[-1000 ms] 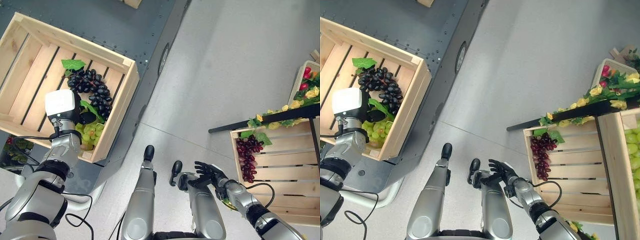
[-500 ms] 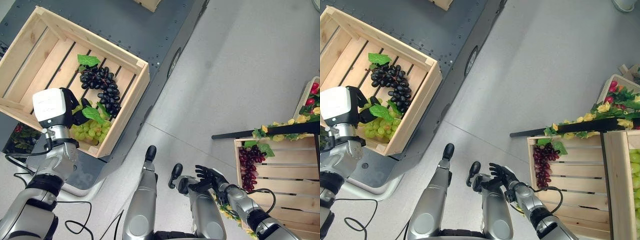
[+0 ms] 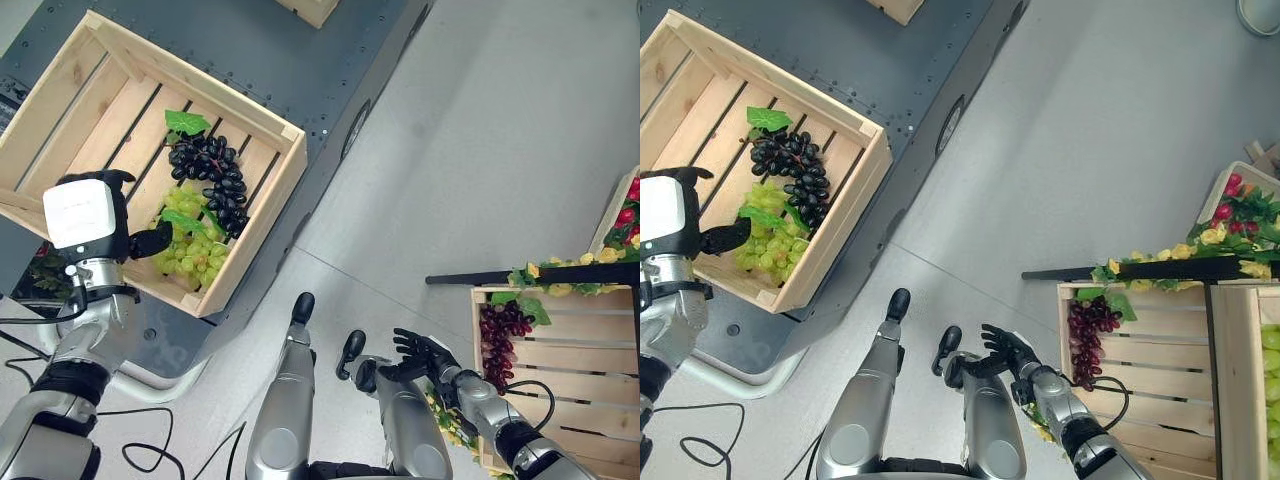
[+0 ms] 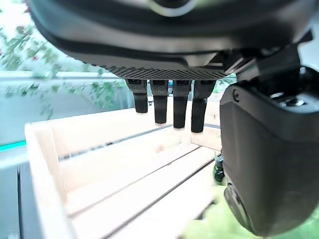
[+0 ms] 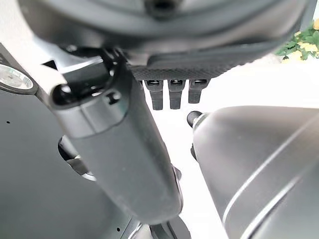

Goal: Pick up the fruits from the basket on one side to the basket on the other side

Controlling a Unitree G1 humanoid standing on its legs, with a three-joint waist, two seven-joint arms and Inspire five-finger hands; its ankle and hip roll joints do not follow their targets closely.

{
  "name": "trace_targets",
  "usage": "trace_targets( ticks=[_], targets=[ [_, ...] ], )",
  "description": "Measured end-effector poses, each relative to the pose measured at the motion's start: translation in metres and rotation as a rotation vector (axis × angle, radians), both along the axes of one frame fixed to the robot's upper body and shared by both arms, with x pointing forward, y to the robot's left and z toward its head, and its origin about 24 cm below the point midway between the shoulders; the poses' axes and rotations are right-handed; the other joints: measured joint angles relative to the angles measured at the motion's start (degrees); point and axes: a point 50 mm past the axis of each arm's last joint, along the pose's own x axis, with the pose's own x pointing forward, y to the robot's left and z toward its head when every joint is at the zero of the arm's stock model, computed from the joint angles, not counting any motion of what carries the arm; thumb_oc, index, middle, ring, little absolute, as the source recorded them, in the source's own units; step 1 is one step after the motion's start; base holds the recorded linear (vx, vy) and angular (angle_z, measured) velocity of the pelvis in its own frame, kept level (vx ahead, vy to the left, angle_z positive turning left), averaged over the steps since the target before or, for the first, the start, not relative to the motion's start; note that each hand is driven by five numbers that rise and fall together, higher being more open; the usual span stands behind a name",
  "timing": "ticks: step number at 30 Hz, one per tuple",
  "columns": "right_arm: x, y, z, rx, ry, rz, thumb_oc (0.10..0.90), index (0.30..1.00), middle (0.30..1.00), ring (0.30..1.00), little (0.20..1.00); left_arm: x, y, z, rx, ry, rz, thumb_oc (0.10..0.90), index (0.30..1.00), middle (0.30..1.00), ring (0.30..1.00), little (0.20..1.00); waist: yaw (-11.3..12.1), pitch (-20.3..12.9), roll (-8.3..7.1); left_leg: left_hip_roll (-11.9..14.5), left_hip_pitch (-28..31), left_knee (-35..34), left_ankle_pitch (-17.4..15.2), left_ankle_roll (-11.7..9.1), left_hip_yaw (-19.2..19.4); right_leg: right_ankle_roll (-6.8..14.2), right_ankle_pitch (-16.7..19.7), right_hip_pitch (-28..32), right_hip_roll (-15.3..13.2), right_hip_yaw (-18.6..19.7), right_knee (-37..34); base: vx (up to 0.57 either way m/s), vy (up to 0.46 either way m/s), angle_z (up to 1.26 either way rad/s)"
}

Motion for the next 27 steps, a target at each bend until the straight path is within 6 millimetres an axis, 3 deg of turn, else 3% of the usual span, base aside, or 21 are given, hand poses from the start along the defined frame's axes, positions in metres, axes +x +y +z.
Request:
trace_targets(
  ticks=[8, 13, 18, 27],
  targets=[
    [-0.001, -0.001, 0.0, 0.002, 0.0, -0.004, 0.8, 0.9, 0.9, 0.9, 0.9, -0.005, 0.012, 0.033, 0.218, 0.039, 0.002, 0.8, 0.9, 0.9, 0.9, 0.9, -0.2, 0.3, 0.77, 0.0, 0.1, -0.1, -0.2, -0.3, 0.4, 0.1, 0.0, -0.1, -0.1, 0.2, 0.1, -0.01, 0.041, -0.02],
    [-0.001, -0.001, 0.0, 0.002, -0.001, -0.007, 0.8, 0.9, 0.9, 0.9, 0.9, -0.005, 0.013, 0.046, 0.406, 0.168, -0.015, 0.8, 0.9, 0.9, 0.9, 0.9, -0.3, 0.4, 1.35, 0.0, -0.4, -0.1, -0.2, -0.3, 0.5, 0.1, 0.0, -0.8, -0.2, 0.3, 0.3, -0.01, 0.029, -0.01],
    [0.001, -0.008, 0.002, -0.002, -0.01, -0.031, 0.8, 0.9, 0.9, 0.9, 0.9, -0.003, 0.006, 0.058, 0.62, 0.316, -0.048, 0.8, 0.9, 0.9, 0.9, 0.9, -0.4, 0.4, 1.8, 0.0, -0.8, 0.0, -0.2, -0.2, 1.4, 0.1, 0.0, -1.4, -0.5, 0.5, 0.8, -0.01, 0.047, -0.02],
    [0.003, -0.01, 0.004, -0.005, -0.013, -0.028, 0.8, 0.9, 0.9, 0.9, 0.9, 0.015, -0.012, 0.075, 0.79, 0.437, -0.094, 0.8, 0.9, 0.9, 0.9, 0.9, -1.5, 0.4, 2.31, 0.0, -1.1, 0.2, -0.2, -0.3, 1.7, 0.1, 0.0, -1.7, -0.6, 0.7, 1.0, 0.0, 0.016, -0.01]
  ],
)
